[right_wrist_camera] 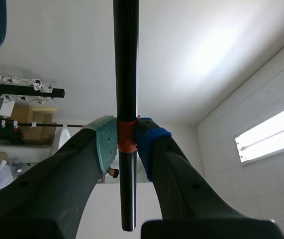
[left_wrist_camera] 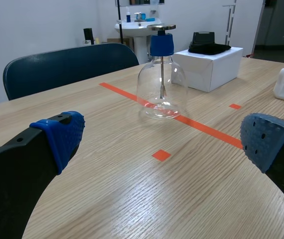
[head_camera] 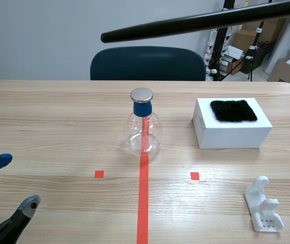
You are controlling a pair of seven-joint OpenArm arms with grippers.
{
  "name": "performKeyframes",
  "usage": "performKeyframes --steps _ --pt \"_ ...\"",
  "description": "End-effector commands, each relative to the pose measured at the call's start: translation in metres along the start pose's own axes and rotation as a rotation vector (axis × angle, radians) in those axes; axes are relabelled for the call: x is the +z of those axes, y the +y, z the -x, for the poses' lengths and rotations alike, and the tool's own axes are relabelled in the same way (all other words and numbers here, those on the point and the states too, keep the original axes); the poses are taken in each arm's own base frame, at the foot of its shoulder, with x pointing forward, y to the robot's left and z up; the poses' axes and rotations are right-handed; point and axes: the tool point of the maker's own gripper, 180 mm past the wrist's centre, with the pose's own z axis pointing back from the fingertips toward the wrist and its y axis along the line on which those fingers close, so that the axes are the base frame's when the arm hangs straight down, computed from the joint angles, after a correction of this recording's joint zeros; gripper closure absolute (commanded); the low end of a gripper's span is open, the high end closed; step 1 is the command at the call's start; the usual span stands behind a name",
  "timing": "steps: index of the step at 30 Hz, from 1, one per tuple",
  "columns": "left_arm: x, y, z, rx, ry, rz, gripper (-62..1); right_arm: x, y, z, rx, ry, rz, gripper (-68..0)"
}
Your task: Do the electroscope experiment. hold the rod still at the electroscope
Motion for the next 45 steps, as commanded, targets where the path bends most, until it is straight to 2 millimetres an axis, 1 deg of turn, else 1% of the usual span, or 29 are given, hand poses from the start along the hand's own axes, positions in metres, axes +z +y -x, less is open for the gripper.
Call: performKeyframes --steps 1,35,40,45 --pt "0.000 0.004 -0.010 -0.012 -0.039 -0.003 -62.3 -0.002 -0.007 0.003 0.012 0.006 0.031 -3.7" --pt "0.000 0.004 -0.010 -0.012 -0.039 -0.003 -62.3 -0.002 -0.004 0.004 0.007 0.013 0.015 -3.8" --pt "0.000 0.004 -0.010 -0.012 -0.039 -0.003 -62.3 -0.002 -0.004 0.010 0.009 0.044 0.016 -3.7" --pt "0.000 0.004 -0.010 -0.012 -0.039 -0.003 -62.3 -0.003 -0.005 0.017 0.054 0.073 0.014 -3.7"
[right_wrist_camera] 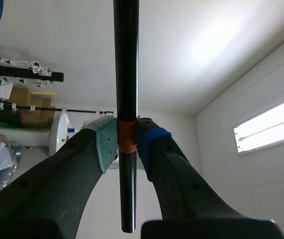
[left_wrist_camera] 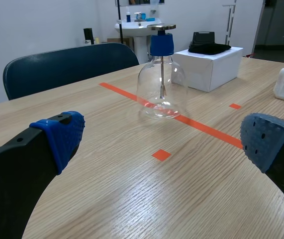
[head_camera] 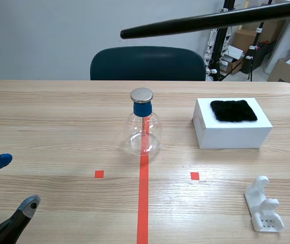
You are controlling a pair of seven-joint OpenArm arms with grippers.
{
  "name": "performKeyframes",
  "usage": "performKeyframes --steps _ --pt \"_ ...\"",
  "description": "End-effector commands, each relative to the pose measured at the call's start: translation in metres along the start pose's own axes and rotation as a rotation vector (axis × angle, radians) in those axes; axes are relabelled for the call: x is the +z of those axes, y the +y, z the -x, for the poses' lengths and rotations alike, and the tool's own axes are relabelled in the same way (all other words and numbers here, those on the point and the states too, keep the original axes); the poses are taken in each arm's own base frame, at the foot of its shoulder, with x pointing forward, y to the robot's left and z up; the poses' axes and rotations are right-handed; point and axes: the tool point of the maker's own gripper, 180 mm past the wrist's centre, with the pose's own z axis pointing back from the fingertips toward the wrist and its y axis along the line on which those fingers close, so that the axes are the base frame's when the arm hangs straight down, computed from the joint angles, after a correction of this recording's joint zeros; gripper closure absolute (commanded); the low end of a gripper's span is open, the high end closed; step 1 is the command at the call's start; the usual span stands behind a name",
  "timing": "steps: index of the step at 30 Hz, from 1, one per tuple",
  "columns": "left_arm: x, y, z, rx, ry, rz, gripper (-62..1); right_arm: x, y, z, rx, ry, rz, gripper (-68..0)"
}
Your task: Do the electroscope experiment. hold the rod still at the electroscope
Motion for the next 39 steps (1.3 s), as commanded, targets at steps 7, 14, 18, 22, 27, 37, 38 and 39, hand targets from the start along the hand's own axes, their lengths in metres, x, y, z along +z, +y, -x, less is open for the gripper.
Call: performKeyframes --steps 7,14,18,22,27,37,38,39 --pt "0.000 0.004 -0.010 -0.012 -0.040 -0.003 -62.3 -0.027 -0.026 0.029 0.046 0.078 0.102 -3.7" --pt "0.000 0.004 -0.010 -0.012 -0.040 -0.003 -62.3 -0.054 -0.004 0.069 0.085 0.094 0.104 -3.8" --pt "0.000 0.004 -0.010 -0.012 -0.040 -0.003 -62.3 -0.072 0.006 0.092 0.080 0.090 0.084 -3.7" --pt "0.000 0.004 -0.010 -0.012 -0.040 -0.003 -62.3 -0.095 0.009 0.110 0.097 0.093 0.081 -3.7" --pt "0.000 0.004 -0.010 -0.012 -0.040 -0.003 -62.3 -0.121 0.007 0.108 0.129 0.072 0.102 -3.8" --pt "0.000 0.004 -0.010 -0.012 -0.040 -0.003 -62.3 -0.148 0.008 0.060 0.230 -0.006 0.146 -3.7" --pt "0.000 0.004 -0.010 -0.012 -0.040 -0.003 -62.3 -0.149 0.008 0.055 0.241 -0.008 0.149 -3.7" --pt "0.000 0.004 -0.010 -0.012 -0.040 -0.003 -62.3 -0.151 0.009 0.051 0.251 -0.010 0.152 -3.7"
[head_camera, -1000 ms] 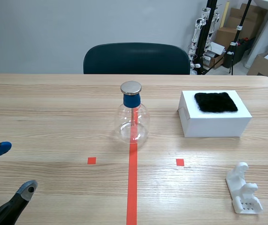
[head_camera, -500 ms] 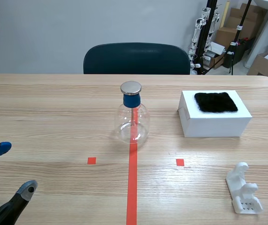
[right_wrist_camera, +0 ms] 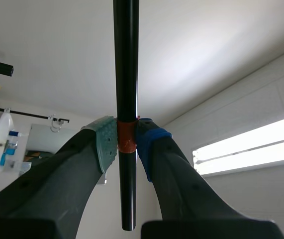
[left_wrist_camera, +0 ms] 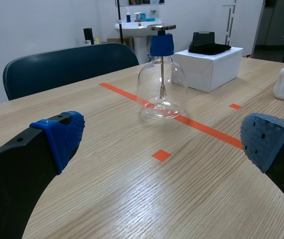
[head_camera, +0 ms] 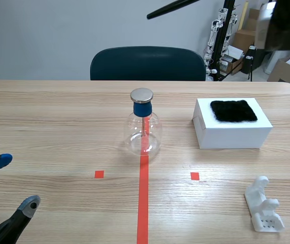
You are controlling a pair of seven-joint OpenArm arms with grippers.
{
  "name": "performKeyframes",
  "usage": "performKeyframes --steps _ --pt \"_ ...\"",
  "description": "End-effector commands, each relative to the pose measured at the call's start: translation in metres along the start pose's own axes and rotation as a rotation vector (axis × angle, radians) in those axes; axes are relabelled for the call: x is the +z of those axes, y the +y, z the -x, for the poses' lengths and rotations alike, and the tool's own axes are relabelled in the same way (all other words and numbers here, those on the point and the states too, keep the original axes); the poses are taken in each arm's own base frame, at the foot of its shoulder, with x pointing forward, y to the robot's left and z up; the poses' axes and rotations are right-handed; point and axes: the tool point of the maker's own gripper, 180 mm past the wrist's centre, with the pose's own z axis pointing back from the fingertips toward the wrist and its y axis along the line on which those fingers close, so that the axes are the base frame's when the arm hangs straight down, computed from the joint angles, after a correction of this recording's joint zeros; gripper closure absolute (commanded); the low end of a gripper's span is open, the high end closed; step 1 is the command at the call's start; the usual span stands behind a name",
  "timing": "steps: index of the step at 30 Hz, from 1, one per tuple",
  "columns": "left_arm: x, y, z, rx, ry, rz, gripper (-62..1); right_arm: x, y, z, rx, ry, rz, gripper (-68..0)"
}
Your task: Do the electroscope experiment. hold the rod still at the electroscope
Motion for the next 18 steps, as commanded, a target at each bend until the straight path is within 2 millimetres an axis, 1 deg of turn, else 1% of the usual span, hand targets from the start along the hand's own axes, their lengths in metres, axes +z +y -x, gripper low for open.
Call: performKeyframes --steps 1,4,8,10,18 --pt "0.000 0.004 -0.010 -0.012 -0.039 -0.003 -62.3 -0.006 -0.018 0.005 0.016 0.033 0.060 -3.8" --pt "0.000 0.004 -0.010 -0.012 -0.039 -0.003 -62.3 -0.010 -0.014 -0.010 0.044 0.027 0.066 -3.7" --pt "0.000 0.004 -0.010 -0.012 -0.039 -0.003 -62.3 -0.013 0.004 -0.030 0.077 0.006 0.011 -3.7" --pt "0.000 0.004 -0.010 -0.012 -0.039 -0.003 -62.3 -0.013 0.010 -0.038 0.090 -0.003 0.002 -3.7" --pt "0.000 0.004 -0.010 -0.012 -0.039 -0.003 -62.3 -0.014 0.030 -0.051 0.142 0.011 -0.031 -3.7"
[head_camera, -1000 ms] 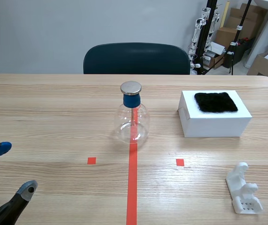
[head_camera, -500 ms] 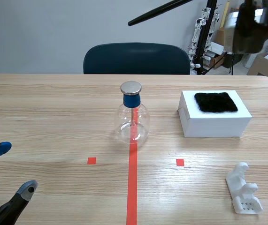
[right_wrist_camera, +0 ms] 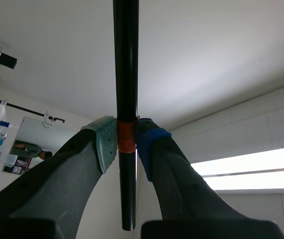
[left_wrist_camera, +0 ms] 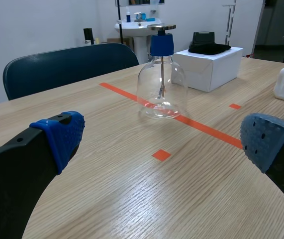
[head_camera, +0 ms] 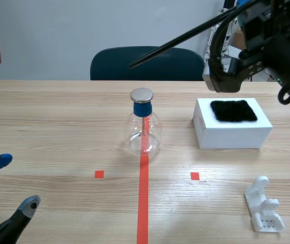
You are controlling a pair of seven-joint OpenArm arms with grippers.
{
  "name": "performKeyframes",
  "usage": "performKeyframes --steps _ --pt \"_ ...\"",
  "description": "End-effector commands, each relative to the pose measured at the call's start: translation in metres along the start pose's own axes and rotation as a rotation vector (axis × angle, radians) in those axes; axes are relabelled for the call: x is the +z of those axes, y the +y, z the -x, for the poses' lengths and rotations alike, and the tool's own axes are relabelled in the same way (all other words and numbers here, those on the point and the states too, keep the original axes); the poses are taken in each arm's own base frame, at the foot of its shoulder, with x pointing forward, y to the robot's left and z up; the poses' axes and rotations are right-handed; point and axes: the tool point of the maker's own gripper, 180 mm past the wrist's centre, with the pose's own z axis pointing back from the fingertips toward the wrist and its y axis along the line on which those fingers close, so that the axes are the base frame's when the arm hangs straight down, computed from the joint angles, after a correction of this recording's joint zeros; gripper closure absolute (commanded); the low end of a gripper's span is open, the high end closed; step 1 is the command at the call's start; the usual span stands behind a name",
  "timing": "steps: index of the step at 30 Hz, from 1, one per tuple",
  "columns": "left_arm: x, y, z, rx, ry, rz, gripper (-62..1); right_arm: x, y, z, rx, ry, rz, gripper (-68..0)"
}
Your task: Do the electroscope experiment. hold the rod still at the electroscope
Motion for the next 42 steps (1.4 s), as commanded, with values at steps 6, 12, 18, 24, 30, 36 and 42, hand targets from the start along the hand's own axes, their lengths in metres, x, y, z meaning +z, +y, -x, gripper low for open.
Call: performKeyframes --steps 6,12,18,24,30,36,42 --pt "0.000 0.004 -0.010 -0.012 -0.039 -0.003 -62.3 -0.004 0.008 0.003 0.000 0.006 -0.028 -3.7" --pt "0.000 0.004 -0.010 -0.012 -0.039 -0.003 -62.3 -0.003 0.020 -0.005 0.000 -0.027 -0.061 -3.7" --pt "0.000 0.004 -0.010 -0.012 -0.039 -0.003 -62.3 -0.002 0.023 -0.009 0.000 -0.048 -0.068 -3.7" --pt "0.000 0.004 -0.010 -0.012 -0.039 -0.003 -62.3 -0.002 0.023 -0.008 0.000 -0.045 -0.068 -3.7" --pt "0.000 0.004 -0.010 -0.012 -0.039 -0.003 -62.3 -0.002 0.022 -0.008 0.000 -0.045 -0.067 -3.7" --pt "0.000 0.004 -0.010 -0.012 -0.039 -0.003 -62.3 -0.002 0.022 -0.008 0.000 -0.045 -0.067 -3.7" --pt "0.000 0.004 -0.010 -0.012 -0.039 -0.003 -62.3 -0.002 0.022 -0.008 0.000 -0.045 -0.066 -3.7"
